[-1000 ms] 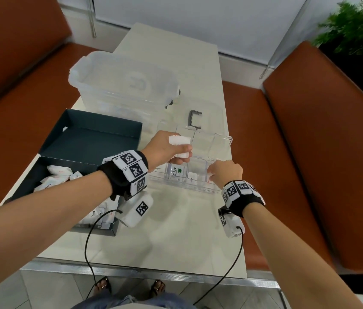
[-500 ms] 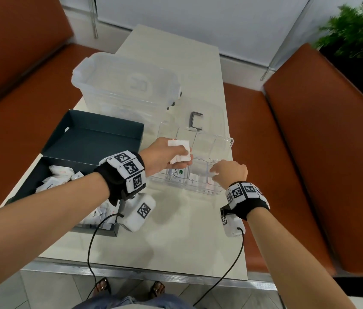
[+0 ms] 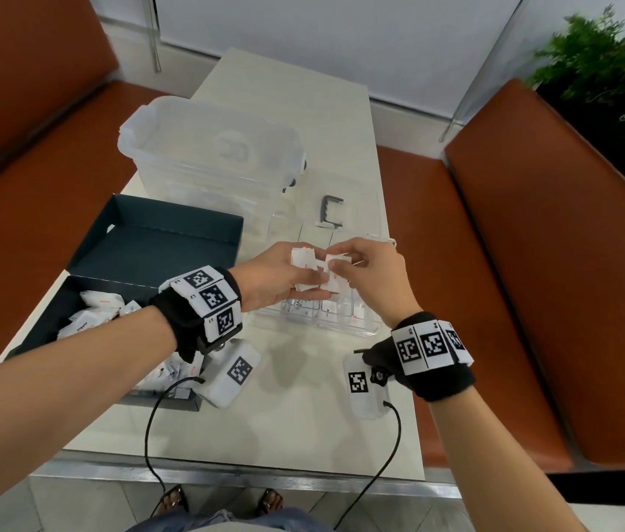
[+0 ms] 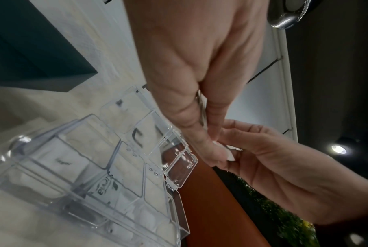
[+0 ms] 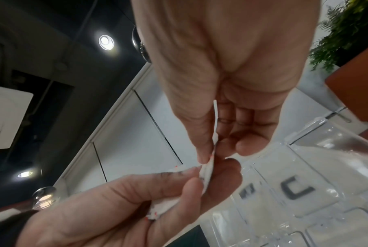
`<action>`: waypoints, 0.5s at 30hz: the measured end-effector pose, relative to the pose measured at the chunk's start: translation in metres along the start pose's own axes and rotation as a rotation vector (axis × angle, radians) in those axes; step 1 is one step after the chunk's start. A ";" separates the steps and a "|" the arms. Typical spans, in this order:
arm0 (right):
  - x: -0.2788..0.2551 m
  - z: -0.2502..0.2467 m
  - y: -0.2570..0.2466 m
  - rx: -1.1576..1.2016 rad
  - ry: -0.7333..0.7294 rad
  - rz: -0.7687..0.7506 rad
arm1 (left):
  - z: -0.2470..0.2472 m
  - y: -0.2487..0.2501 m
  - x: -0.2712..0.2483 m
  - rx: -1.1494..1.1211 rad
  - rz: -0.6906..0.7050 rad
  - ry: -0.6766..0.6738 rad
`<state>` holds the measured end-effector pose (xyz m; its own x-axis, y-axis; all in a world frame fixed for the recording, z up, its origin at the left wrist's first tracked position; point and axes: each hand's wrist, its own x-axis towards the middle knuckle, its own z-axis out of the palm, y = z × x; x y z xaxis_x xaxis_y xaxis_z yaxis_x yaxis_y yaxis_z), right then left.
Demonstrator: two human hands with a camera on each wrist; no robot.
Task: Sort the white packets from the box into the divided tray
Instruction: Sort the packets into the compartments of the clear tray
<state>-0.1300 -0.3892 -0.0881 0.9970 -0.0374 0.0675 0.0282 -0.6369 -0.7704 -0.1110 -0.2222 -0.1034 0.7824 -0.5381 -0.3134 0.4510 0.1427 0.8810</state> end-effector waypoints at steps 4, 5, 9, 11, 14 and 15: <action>0.004 -0.009 0.003 0.050 0.076 0.005 | -0.001 0.005 0.000 -0.170 -0.083 0.087; 0.005 -0.012 0.004 0.066 0.100 0.013 | -0.002 0.006 -0.001 -0.227 -0.101 0.086; 0.008 -0.020 0.000 0.195 0.118 0.065 | -0.007 0.007 -0.001 -0.217 -0.089 0.084; 0.009 -0.021 -0.005 0.240 0.064 0.052 | -0.009 0.004 -0.002 -0.178 -0.064 0.046; 0.009 -0.018 -0.012 0.230 -0.048 0.016 | -0.011 0.001 -0.004 -0.014 0.010 -0.013; 0.009 -0.017 -0.013 0.202 -0.075 0.009 | -0.011 0.000 -0.004 0.045 0.032 0.001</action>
<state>-0.1221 -0.3938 -0.0665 0.9996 0.0193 0.0184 0.0253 -0.4697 -0.8825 -0.1093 -0.2106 -0.1062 0.7962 -0.5335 -0.2854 0.4061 0.1217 0.9057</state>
